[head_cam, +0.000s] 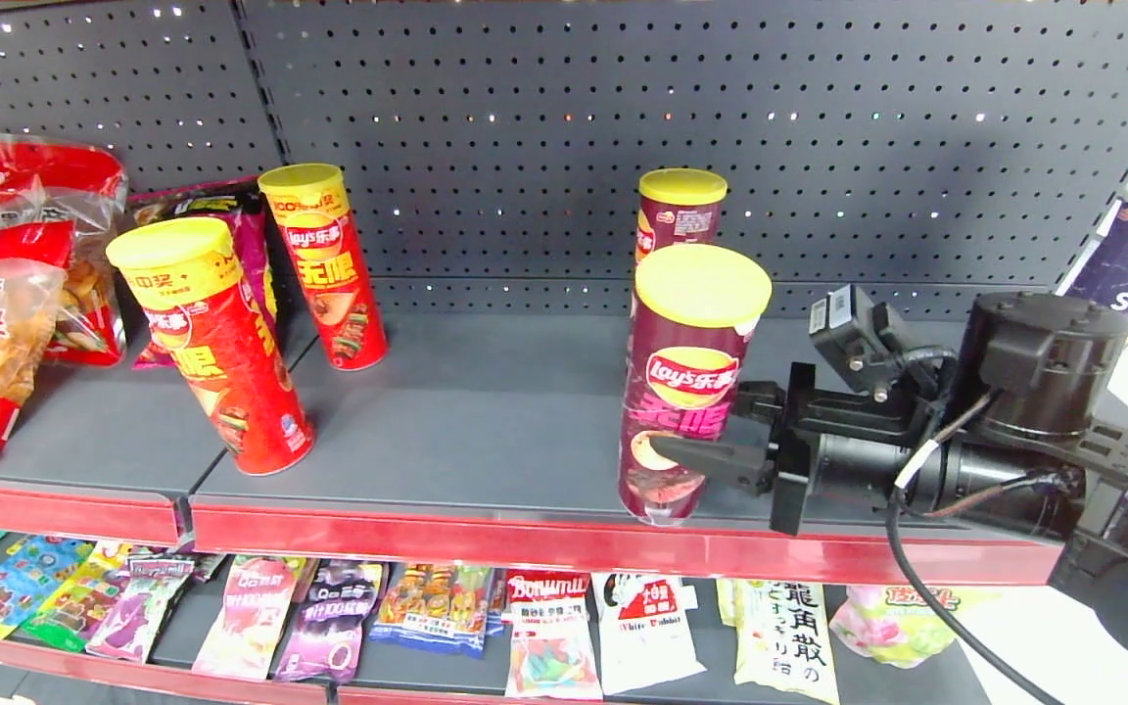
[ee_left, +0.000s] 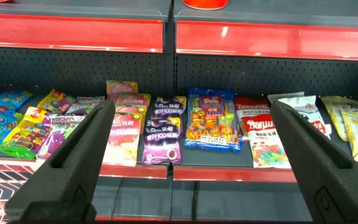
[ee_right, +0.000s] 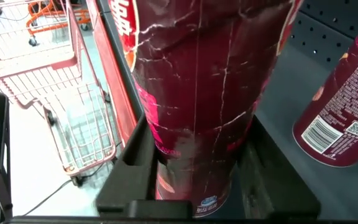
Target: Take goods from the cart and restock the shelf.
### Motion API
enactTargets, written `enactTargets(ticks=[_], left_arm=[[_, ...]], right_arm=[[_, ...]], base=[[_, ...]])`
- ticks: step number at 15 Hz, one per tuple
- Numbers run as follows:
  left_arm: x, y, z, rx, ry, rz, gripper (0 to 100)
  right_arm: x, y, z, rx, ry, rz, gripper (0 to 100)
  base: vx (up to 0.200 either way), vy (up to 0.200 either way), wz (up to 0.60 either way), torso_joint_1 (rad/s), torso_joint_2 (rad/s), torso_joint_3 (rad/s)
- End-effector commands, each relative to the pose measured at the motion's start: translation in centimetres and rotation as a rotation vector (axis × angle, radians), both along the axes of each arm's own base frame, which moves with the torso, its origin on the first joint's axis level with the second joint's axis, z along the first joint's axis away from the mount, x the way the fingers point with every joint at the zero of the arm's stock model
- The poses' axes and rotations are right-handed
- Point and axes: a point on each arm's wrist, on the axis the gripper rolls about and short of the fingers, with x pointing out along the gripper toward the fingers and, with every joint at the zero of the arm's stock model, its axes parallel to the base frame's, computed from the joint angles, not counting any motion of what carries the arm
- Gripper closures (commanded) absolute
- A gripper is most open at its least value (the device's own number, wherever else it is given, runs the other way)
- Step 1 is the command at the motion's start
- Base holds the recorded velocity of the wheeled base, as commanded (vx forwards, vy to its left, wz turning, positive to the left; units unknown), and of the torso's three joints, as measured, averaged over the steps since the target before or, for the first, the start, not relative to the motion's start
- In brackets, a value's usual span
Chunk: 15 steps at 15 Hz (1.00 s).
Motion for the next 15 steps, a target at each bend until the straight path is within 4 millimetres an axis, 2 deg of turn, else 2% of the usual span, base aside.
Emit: enactTargets(ticks=[1,10,15], left_arm=[[0.0,0.0,0.0,0.0,0.002,0.0,0],[0.0,0.0,0.0,0.0,0.002,0.0,0],[0.0,0.0,0.0,0.0,0.002,0.0,0]], right_arm=[[0.1,0.1,-0.1,-0.002,0.0,-0.002,0],[0.1,-0.3,0.0,-0.001,0.001,-0.019,0],[-0.6,-1.4,-0.2,-0.003,0.013,-0.043,0]], base=[[0.0,0.0,0.0,0.0,0.0,0.0],[0.0,0.0,0.0,0.0,0.0,0.0],[0.0,0.0,0.0,0.0,0.0,0.0]])
